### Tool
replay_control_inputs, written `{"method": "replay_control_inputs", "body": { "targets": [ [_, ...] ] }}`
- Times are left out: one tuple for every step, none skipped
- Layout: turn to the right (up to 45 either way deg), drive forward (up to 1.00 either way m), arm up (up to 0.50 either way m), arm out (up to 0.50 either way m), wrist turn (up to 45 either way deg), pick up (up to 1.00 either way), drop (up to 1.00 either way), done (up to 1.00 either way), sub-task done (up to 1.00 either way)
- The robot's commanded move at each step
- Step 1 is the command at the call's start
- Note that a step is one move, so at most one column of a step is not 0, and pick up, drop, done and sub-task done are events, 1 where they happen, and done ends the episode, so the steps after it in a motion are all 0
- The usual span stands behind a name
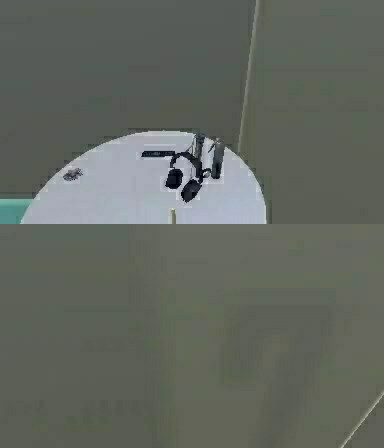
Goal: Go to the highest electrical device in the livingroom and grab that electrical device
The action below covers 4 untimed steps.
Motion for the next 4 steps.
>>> {"method": "replay_control_inputs", "body": {
  "targets": [
    [-45.0,0.00,0.00,0.00,0.0,0.00,0.00,0.00,0.00],
    [-42.0,0.00,0.00,0.00,0.0,0.00,0.00,0.00,0.00],
    [0.0,0.25,0.00,0.00,0.0,0.00,0.00,0.00,0.00],
    [0.0,0.00,0.50,0.00,0.0,0.00,0.00,0.00,0.00]
  ]
}}
